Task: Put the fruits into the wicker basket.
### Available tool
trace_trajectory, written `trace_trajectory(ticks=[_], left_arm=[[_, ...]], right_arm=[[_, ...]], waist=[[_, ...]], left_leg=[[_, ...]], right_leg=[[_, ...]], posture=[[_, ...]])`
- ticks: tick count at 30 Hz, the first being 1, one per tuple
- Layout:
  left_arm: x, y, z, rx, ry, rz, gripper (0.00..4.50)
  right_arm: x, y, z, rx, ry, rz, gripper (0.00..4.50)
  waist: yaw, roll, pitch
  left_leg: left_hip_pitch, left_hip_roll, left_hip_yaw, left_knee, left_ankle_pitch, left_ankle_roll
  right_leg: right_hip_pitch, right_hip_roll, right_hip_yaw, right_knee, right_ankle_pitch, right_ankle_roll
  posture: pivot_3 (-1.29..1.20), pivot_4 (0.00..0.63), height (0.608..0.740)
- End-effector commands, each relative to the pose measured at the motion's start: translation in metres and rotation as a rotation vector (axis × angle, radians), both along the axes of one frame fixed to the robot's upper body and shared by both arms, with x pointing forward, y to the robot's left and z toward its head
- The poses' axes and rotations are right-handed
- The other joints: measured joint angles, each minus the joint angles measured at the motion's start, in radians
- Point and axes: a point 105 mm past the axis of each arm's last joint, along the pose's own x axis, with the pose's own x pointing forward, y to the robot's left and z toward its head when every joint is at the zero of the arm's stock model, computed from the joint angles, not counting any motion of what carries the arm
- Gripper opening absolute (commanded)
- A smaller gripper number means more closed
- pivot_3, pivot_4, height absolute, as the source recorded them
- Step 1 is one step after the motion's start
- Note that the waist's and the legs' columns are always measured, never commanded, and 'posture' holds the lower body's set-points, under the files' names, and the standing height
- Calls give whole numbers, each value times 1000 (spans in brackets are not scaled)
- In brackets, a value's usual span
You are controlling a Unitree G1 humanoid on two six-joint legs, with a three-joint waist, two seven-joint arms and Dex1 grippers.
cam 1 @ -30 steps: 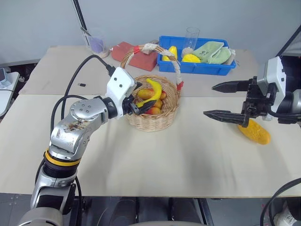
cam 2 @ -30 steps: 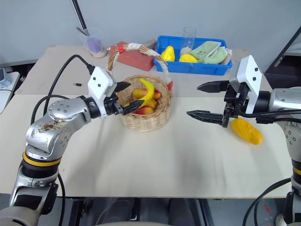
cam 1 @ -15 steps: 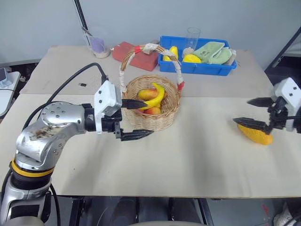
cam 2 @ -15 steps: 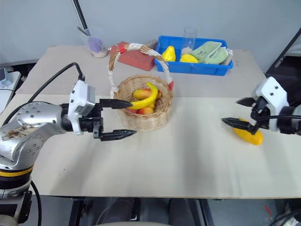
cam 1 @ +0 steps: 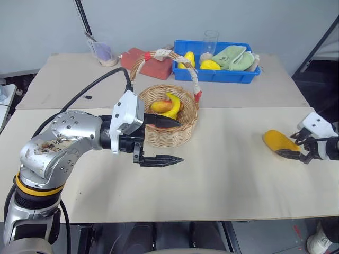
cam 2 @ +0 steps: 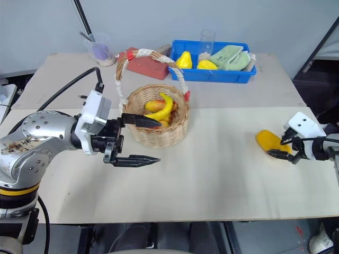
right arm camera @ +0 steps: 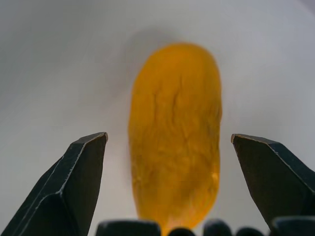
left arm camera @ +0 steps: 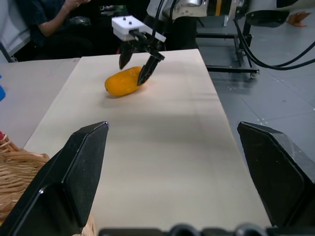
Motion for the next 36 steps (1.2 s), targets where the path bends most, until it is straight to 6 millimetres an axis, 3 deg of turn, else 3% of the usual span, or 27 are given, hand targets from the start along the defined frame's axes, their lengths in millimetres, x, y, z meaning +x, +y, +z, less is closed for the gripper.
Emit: trace_trajectory(ticks=[1, 2, 6, 10, 14, 19, 23, 29, 33, 36], left_arm=[[-2, -2, 3, -6, -45, -3, 4440], [-2, -1, 3, -11, -40, 2, 4500], [-4, 1, 2, -22, -22, 13, 4500], [-5, 3, 1, -32, -14, 23, 4500], [1, 21, -5, -27, -44, 109, 4500], [7, 52, -11, -67, -71, 282, 4500], [3, 70, -12, -118, -63, 388, 4500], [-4, 96, -11, -183, -54, 507, 4500], [-10, 98, -6, -219, -64, 530, 4500], [-13, 96, -4, -231, -64, 533, 4500]], right_arm=[[5, 1, 8, -3, -17, 21, 4500], [6, 1, 8, -6, -14, 26, 3965], [6, 1, 7, -40, 0, 57, 2649], [5, 0, 8, -62, 1, 78, 2524], [-2, 17, 30, -37, -21, 176, 2524], [-26, 86, 63, 96, -44, 413, 2523], [-32, 153, 90, 238, -151, 559, 2522], [-18, 261, 123, 521, -337, 713, 2522], [-3, 306, 124, 579, -383, 739, 2521], [14, 322, 125, 577, -420, 703, 2514]], waist=[[0, 0, 0], [0, 0, 0], [1, 0, 0], [1, 0, 0], [-1, 1, 0], [-3, 4, 1], [-4, 4, 1], [-3, 3, 2], [12, 3, 2], [17, 3, 2]], left_leg=[[0, 0, 0, 0, 0, 0], [0, 0, 0, 0, 0, 0], [0, 0, 0, 0, 0, 0], [0, 0, 0, 0, 0, 0], [0, 0, 0, 0, 0, 0], [1, 1, -1, -1, 0, 0], [1, 2, -3, -1, 0, 0], [1, 1, -5, -1, 0, 0], [0, 0, -8, -1, 0, -1], [-1, -2, -8, -1, 1, -2]], right_leg=[[0, 0, 0, 0, 0, 0], [0, 0, 0, 0, 0, 0], [0, 0, 0, 0, 0, 0], [0, 0, 0, 0, 0, 0], [0, 0, 0, 0, 0, 0], [-1, 1, 2, 1, 0, 0], [0, 1, 2, 1, 0, 0], [-2, 0, 1, 3, 0, 0], [-4, -2, -1, 10, 0, 0], [-4, -4, -2, 11, 0, 0]], posture=[[0, 150, 740], [0, 150, 740], [0, 150, 740], [0, 150, 740], [0, 150, 740], [0, 150, 740], [0, 150, 740], [0, 150, 740], [0, 150, 740], [0, 150, 740]])
